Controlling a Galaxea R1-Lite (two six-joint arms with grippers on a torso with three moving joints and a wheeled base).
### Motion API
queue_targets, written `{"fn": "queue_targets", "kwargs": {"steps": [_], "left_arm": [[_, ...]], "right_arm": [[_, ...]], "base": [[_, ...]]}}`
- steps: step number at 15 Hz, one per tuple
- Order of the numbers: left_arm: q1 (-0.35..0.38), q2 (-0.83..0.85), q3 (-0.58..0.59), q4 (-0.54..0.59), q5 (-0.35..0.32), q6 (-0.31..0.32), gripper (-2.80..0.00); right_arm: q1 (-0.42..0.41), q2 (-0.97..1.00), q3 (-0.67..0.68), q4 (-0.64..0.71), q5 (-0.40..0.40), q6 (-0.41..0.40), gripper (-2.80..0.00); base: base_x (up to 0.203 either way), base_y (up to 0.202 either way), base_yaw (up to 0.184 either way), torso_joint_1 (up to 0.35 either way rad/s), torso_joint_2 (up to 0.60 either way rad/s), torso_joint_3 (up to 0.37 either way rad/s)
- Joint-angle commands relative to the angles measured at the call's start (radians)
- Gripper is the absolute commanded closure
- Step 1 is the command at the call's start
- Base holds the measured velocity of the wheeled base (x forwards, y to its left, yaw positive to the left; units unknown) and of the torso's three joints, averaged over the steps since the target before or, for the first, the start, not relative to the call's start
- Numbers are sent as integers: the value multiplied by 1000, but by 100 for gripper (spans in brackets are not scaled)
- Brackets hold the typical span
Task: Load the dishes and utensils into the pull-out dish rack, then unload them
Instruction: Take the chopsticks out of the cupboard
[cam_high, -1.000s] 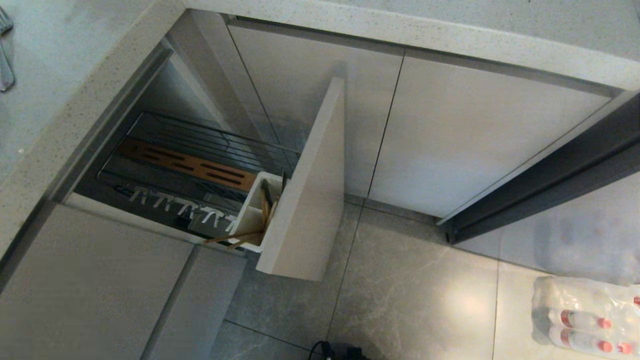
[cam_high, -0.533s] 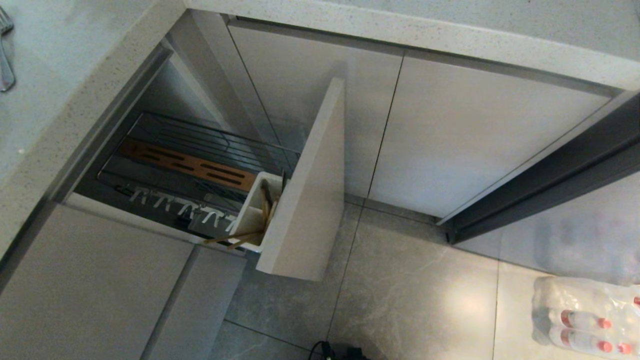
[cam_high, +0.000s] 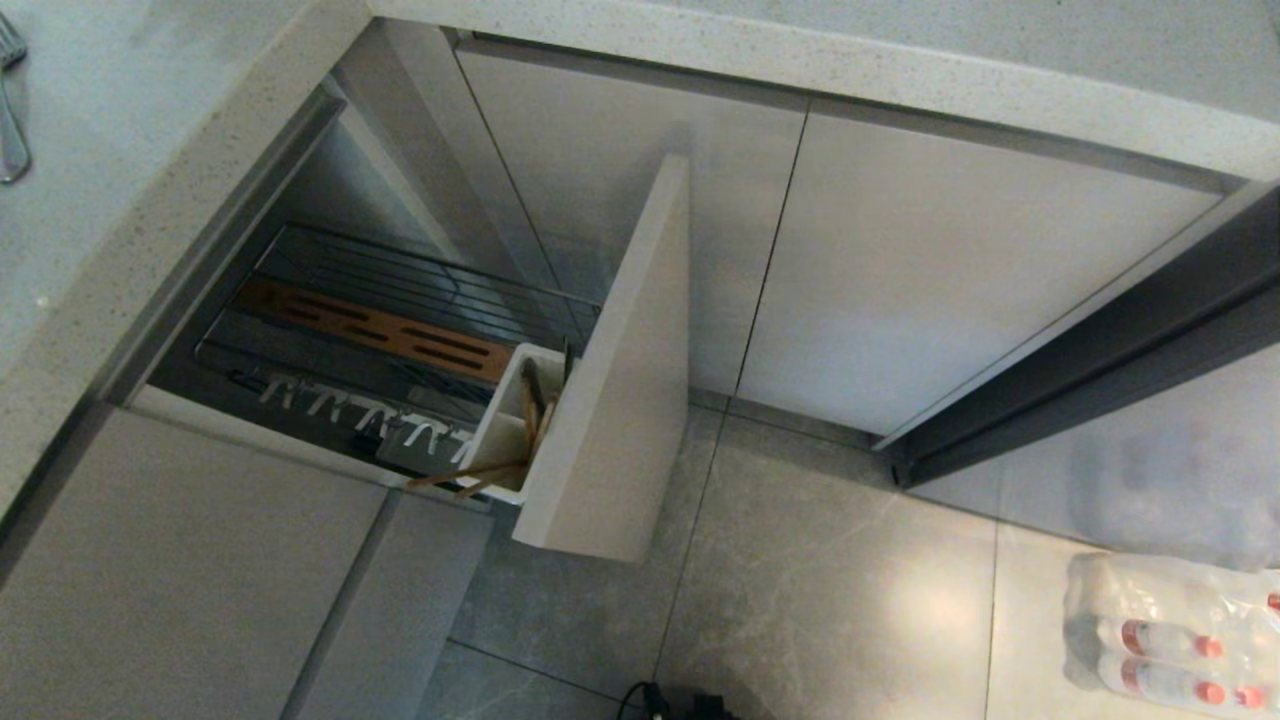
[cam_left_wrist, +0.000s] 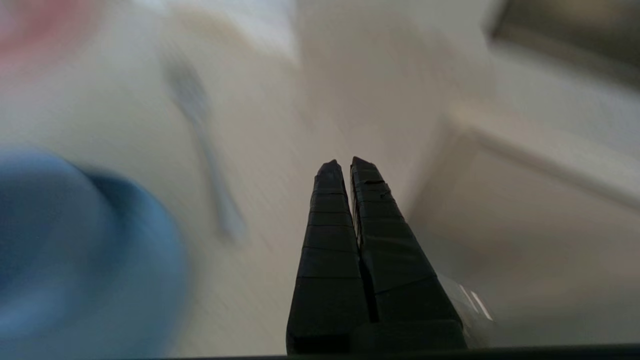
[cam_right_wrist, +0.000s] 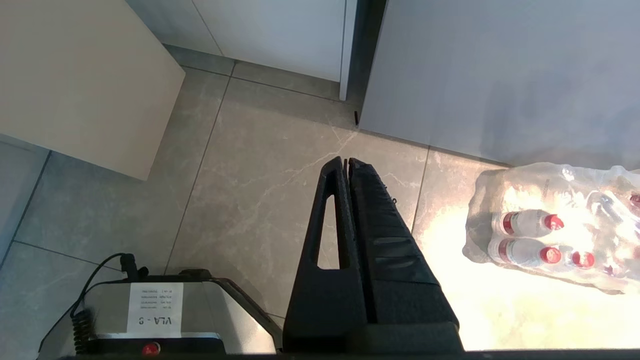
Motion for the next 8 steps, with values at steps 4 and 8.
{"fn": "queue_targets", "kwargs": {"steps": [4, 8], "left_arm": [[-6, 92, -159, 523, -167, -103, 0], [-37, 220, -213, 790, -268, -115, 0]], "right_arm": [[0, 1, 0, 0, 0, 0, 0], [0, 1, 0, 0, 0, 0, 0]], "base": [[0, 0, 0, 0, 0, 0], [0, 0, 0, 0, 0, 0]]}}
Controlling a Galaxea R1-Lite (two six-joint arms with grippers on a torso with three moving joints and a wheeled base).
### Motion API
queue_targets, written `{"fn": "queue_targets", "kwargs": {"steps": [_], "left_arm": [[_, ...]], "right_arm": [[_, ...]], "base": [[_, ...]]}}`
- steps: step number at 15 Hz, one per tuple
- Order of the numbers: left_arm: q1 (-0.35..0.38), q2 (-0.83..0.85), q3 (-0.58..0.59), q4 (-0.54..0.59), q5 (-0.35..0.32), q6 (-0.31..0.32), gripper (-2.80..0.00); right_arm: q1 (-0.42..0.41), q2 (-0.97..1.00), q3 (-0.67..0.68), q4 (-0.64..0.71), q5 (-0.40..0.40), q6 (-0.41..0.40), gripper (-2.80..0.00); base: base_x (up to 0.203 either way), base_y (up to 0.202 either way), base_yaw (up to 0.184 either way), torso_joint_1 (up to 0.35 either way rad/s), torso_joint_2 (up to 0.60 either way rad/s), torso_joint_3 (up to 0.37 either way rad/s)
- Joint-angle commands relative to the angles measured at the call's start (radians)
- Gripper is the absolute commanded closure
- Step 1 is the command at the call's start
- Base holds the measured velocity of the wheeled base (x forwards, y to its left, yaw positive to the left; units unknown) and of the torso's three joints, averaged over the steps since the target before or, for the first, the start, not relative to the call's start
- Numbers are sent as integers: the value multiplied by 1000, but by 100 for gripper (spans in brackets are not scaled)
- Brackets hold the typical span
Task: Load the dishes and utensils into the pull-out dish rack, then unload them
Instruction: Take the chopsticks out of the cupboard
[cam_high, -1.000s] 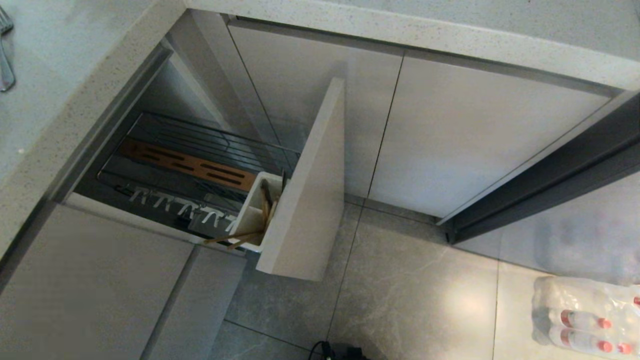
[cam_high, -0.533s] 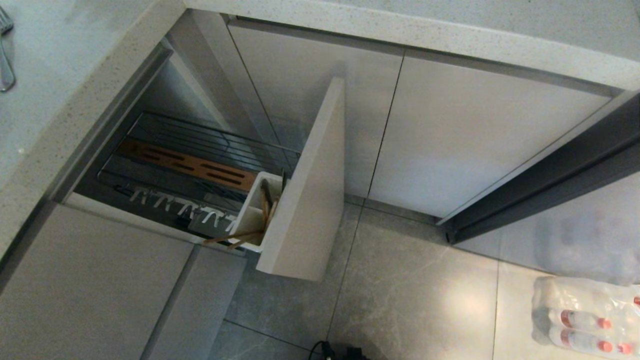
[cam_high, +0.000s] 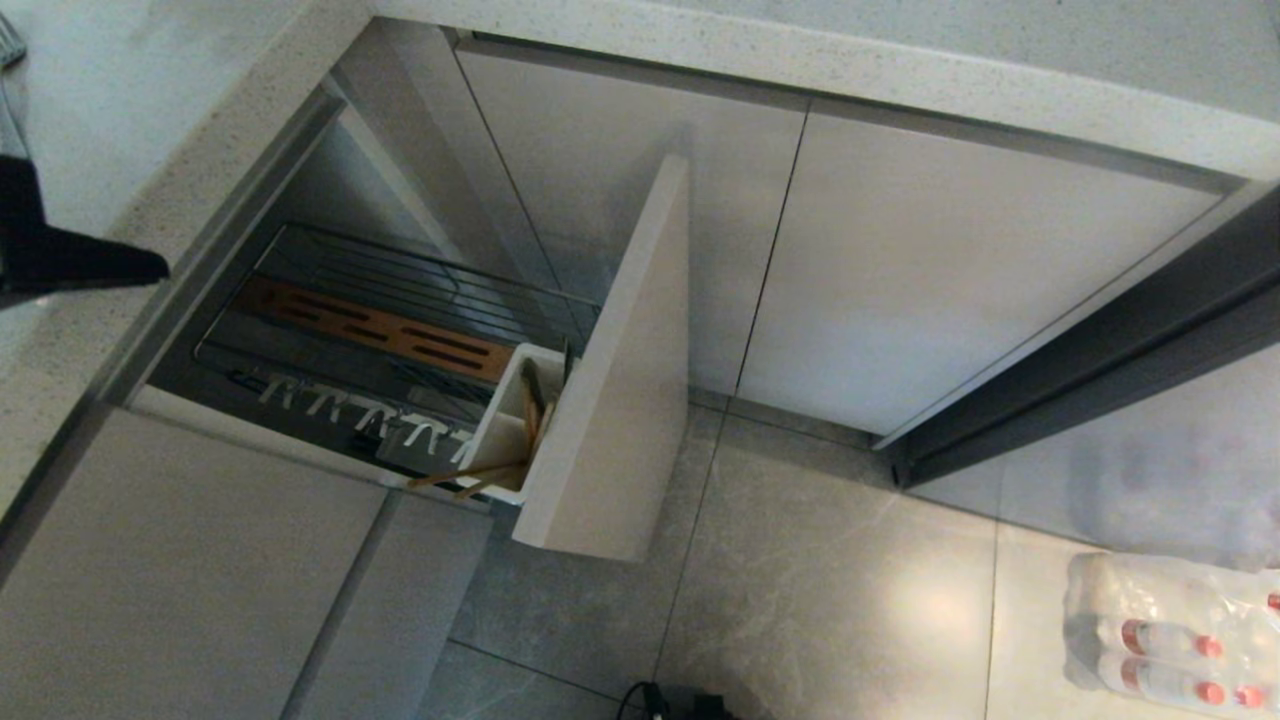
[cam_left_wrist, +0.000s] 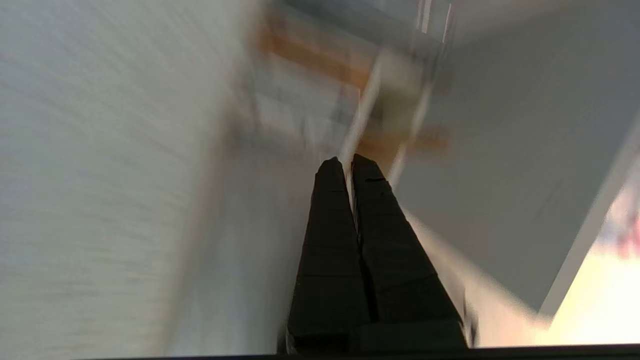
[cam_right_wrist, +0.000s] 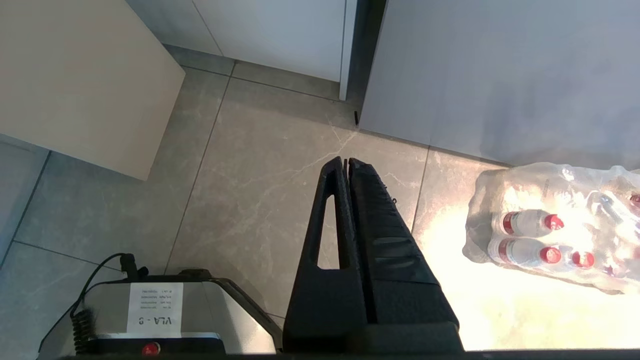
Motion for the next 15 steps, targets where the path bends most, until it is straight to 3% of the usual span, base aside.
{"fn": "queue_targets", "kwargs": {"steps": [1, 4, 8, 15], "left_arm": [[-26, 79, 13, 28, -1, -3, 0], [-93, 163, 61, 28, -3, -28, 0], [-210, 270, 106, 26, -3, -111, 0], [-218, 393, 113, 28, 7, -133, 0]], "right_arm": [[0, 1, 0, 0, 0, 0, 0], [0, 2, 0, 0, 0, 0, 0], [0, 0, 0, 0, 0, 0, 0], [0, 2, 0, 0, 0, 0, 0]], "base": [[0, 0, 0, 0, 0, 0], [0, 0, 0, 0, 0, 0], [0, 0, 0, 0, 0, 0], [0, 0, 0, 0, 0, 0]]}}
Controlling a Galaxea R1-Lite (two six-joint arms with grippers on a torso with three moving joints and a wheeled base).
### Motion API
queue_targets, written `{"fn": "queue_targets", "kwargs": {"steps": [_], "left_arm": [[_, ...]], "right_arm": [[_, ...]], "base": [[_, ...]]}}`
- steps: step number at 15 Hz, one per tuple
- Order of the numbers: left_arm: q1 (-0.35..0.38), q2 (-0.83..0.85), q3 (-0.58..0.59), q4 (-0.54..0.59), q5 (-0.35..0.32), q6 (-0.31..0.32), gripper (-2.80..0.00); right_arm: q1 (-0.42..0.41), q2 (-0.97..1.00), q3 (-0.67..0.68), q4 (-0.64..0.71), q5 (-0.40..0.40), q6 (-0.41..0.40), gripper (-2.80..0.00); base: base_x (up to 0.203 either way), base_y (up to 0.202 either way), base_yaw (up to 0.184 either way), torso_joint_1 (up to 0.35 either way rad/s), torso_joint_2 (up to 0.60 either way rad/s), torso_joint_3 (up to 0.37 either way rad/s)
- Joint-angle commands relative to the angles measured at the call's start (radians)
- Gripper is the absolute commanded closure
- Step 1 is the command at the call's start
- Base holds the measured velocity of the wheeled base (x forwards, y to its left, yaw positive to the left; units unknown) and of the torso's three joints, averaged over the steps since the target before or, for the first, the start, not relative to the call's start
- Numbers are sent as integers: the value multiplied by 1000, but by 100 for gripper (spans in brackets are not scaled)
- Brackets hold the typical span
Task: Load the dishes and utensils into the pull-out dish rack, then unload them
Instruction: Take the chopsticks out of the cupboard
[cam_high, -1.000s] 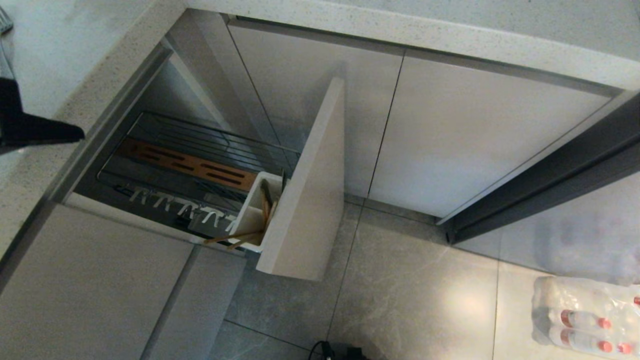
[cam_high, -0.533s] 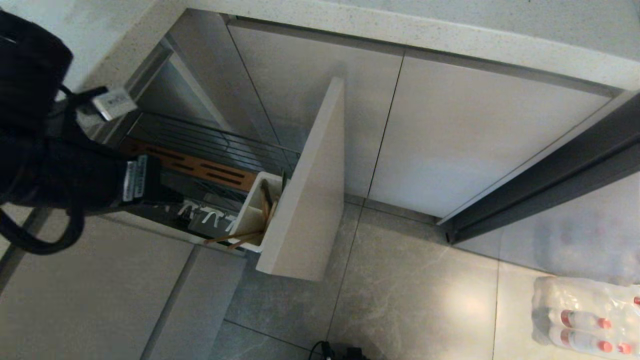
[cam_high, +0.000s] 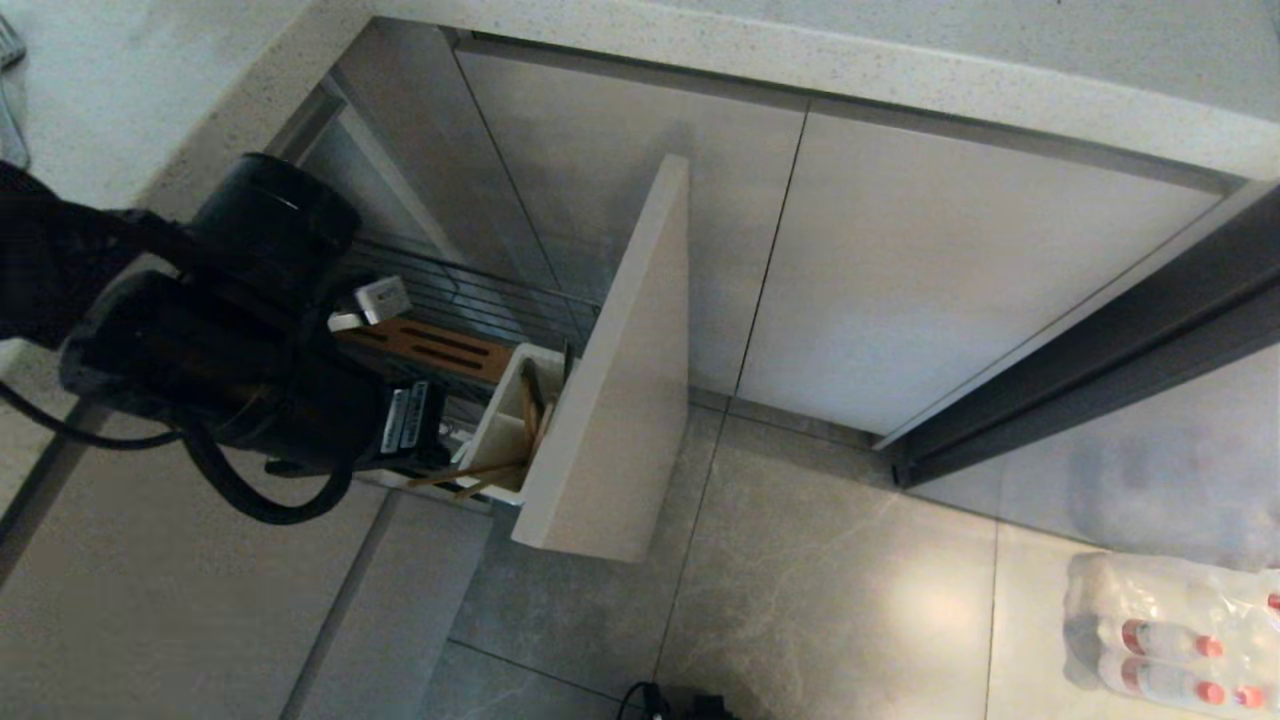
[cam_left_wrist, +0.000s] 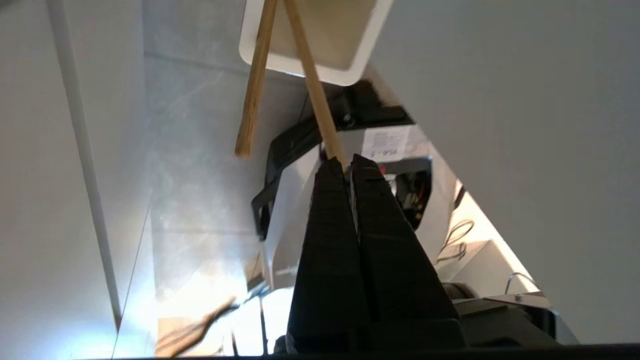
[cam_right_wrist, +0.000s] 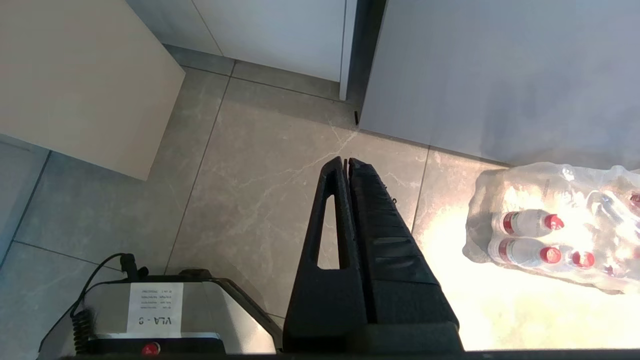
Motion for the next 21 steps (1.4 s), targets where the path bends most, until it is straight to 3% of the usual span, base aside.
{"fn": "queue_targets", "kwargs": {"steps": [1, 8, 9, 15, 18, 21], "left_arm": [[4, 40, 1, 5, 1, -2, 0], [6, 89, 3, 2, -4, -2, 0], [6, 89, 3, 1, -4, -2, -280], [5, 93, 3, -3, -13, -5, -280], [6, 112, 5, -39, -79, -33, -280], [4, 132, 6, -45, -94, -47, -280]], "right_arm": [[0, 2, 0, 0, 0, 0, 0], [0, 0, 0, 0, 0, 0, 0], [0, 2, 0, 0, 0, 0, 0], [0, 1, 0, 0, 0, 0, 0], [0, 0, 0, 0, 0, 0, 0], [0, 2, 0, 0, 0, 1, 0]], "base": [[0, 0, 0, 0, 0, 0], [0, 0, 0, 0, 0, 0], [0, 0, 0, 0, 0, 0], [0, 0, 0, 0, 0, 0], [0, 0, 0, 0, 0, 0], [0, 0, 0, 0, 0, 0]]}}
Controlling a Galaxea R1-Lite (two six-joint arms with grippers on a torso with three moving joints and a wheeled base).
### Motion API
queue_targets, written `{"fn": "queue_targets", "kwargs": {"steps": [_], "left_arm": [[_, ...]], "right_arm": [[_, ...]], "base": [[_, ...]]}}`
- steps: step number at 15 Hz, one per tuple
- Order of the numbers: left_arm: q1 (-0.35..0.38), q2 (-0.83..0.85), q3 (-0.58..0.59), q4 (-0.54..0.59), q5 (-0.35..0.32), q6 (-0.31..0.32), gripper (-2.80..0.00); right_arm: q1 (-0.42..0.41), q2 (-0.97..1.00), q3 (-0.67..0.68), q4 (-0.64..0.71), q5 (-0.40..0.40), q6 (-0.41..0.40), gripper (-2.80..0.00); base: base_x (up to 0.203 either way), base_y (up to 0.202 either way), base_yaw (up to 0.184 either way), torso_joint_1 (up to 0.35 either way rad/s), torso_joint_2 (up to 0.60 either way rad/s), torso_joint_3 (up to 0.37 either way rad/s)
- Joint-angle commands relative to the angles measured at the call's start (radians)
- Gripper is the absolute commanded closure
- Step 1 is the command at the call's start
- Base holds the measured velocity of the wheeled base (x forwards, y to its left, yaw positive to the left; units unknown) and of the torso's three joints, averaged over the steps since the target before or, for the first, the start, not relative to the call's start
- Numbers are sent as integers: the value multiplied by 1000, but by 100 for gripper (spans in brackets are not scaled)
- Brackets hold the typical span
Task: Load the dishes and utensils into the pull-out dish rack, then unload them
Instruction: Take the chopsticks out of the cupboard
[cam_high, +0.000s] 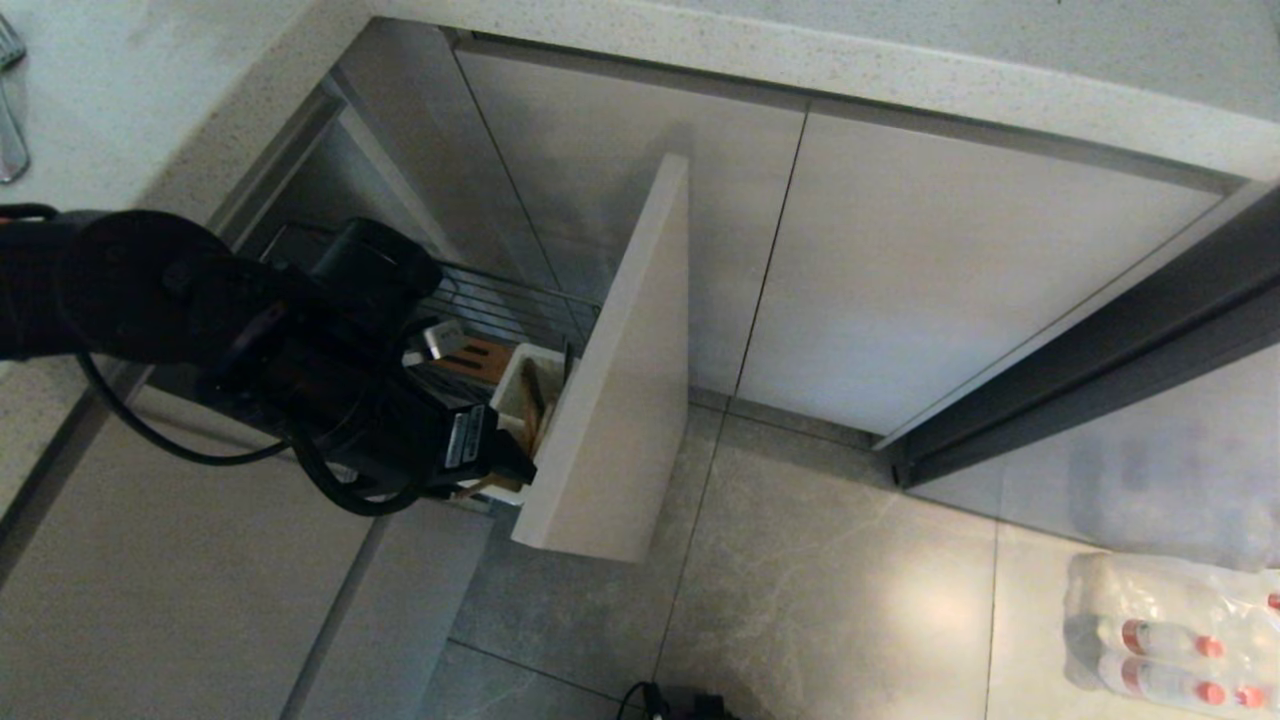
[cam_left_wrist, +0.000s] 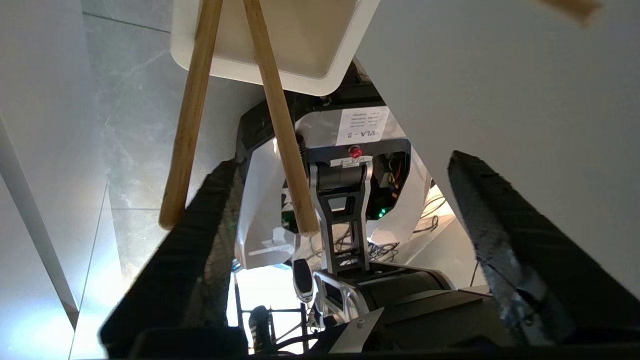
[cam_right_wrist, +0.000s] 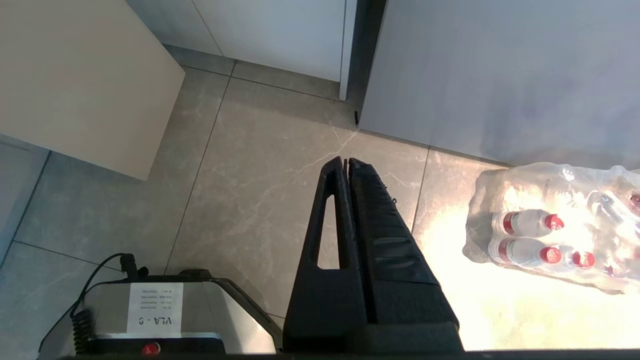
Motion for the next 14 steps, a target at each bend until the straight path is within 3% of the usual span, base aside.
{"fn": "queue_targets", "kwargs": {"steps": [1, 14], "left_arm": [[0, 10, 0, 4, 0, -3, -280], [43, 57, -15, -10, 12, 3, -280]], "right_arm": [[0, 1, 0, 0, 0, 0, 0], [0, 1, 0, 0, 0, 0, 0]], "base": [[0, 0, 0, 0, 0, 0], [0, 0, 0, 0, 0, 0]]}}
